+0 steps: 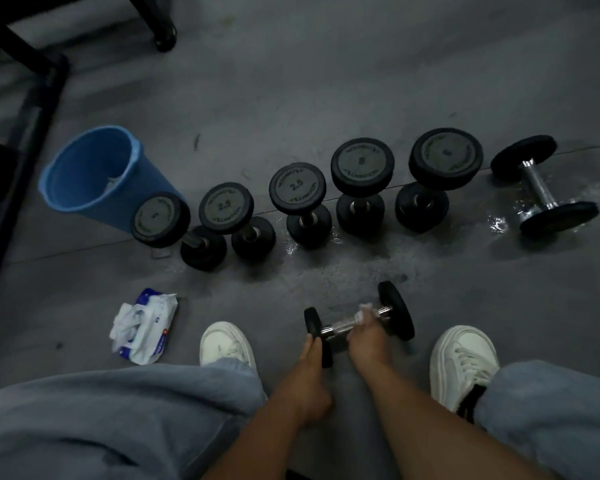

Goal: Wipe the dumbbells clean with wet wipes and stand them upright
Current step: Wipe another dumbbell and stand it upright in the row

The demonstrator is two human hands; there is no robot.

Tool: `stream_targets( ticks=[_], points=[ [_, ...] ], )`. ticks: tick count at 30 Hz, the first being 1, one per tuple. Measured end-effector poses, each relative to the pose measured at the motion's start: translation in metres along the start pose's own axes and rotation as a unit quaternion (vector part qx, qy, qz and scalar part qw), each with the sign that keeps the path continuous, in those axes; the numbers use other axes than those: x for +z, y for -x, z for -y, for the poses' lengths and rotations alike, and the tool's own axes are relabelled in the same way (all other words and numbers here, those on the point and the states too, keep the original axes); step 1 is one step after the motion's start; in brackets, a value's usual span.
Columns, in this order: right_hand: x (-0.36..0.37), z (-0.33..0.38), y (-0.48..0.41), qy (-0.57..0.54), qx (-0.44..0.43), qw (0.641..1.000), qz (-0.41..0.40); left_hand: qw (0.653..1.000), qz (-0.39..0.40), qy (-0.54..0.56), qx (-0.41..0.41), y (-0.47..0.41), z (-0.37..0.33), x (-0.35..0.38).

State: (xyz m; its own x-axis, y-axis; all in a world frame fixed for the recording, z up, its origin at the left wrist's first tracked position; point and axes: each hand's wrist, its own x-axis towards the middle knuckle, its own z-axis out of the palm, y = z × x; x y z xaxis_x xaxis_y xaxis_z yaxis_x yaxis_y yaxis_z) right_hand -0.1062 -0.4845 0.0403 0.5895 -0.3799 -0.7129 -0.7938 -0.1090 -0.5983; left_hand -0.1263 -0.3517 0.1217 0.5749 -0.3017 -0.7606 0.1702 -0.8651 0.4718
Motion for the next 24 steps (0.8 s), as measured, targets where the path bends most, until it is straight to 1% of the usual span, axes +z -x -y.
stream_targets(
  ticks=[2, 3, 4, 7, 9, 12, 13, 14, 15, 16, 18, 19, 20, 22, 23, 24],
  points=[
    [0.011, 0.005, 0.012, -0.059, 0.032, 0.992, 0.105, 1.0, 0.011, -0.005, -0.012, 0.001, -0.001, 0.0],
    [0.015, 0.007, 0.014, -0.081, 0.037, 0.987, 0.135, 1.0, 0.009, -0.006, -0.016, 0.0, -0.003, 0.0],
    [0.015, 0.007, 0.011, -0.092, 0.022, 0.988, 0.124, 1.0, 0.003, -0.002, -0.018, -0.002, -0.006, 0.001],
    [-0.003, 0.01, -0.006, -0.121, 0.019, 0.992, 0.001, 0.999, -0.014, 0.021, -0.029, -0.009, -0.008, 0.001],
    [-0.011, 0.006, -0.008, -0.091, 0.011, 0.996, -0.012, 0.999, -0.016, 0.025, -0.027, -0.013, -0.003, 0.001],
    [0.003, 0.001, -0.003, 0.029, -0.035, 0.996, 0.072, 1.0, -0.007, 0.022, -0.014, -0.014, 0.007, -0.002],
    [0.007, 0.004, -0.001, 0.035, -0.043, 0.993, 0.101, 1.0, 0.0, 0.021, -0.014, -0.012, 0.009, -0.003],
    [0.008, 0.007, -0.001, 0.048, -0.056, 0.991, 0.108, 1.0, 0.005, 0.019, -0.01, -0.011, 0.009, -0.006],
    [0.005, 0.01, -0.001, 0.065, -0.065, 0.992, 0.092, 1.0, 0.006, 0.015, -0.003, -0.009, 0.01, -0.007],
    [-0.001, 0.011, -0.004, 0.093, -0.067, 0.992, 0.054, 1.0, 0.002, 0.012, 0.004, -0.007, 0.011, -0.009],
    [-0.017, 0.009, -0.006, 0.15, -0.033, 0.988, -0.023, 1.0, -0.016, 0.007, 0.009, -0.004, 0.011, -0.012],
    [-0.022, 0.008, -0.004, 0.174, -0.012, 0.984, -0.035, 1.0, -0.026, 0.006, 0.009, -0.003, 0.01, -0.014],
    [-0.023, 0.009, -0.001, 0.181, -0.009, 0.983, -0.02, 0.999, -0.032, 0.002, 0.011, -0.004, 0.008, -0.015],
    [-0.013, 0.007, 0.005, 0.19, -0.051, 0.978, 0.072, 0.999, -0.032, -0.026, 0.018, -0.01, 0.004, -0.015],
    [-0.01, 0.007, 0.008, 0.196, -0.072, 0.973, 0.098, 0.999, -0.029, -0.038, 0.019, -0.014, 0.003, -0.014],
    [-0.011, 0.004, 0.006, 0.203, -0.076, 0.973, 0.077, 0.998, -0.026, -0.046, 0.019, -0.018, 0.002, -0.012]
  ],
)
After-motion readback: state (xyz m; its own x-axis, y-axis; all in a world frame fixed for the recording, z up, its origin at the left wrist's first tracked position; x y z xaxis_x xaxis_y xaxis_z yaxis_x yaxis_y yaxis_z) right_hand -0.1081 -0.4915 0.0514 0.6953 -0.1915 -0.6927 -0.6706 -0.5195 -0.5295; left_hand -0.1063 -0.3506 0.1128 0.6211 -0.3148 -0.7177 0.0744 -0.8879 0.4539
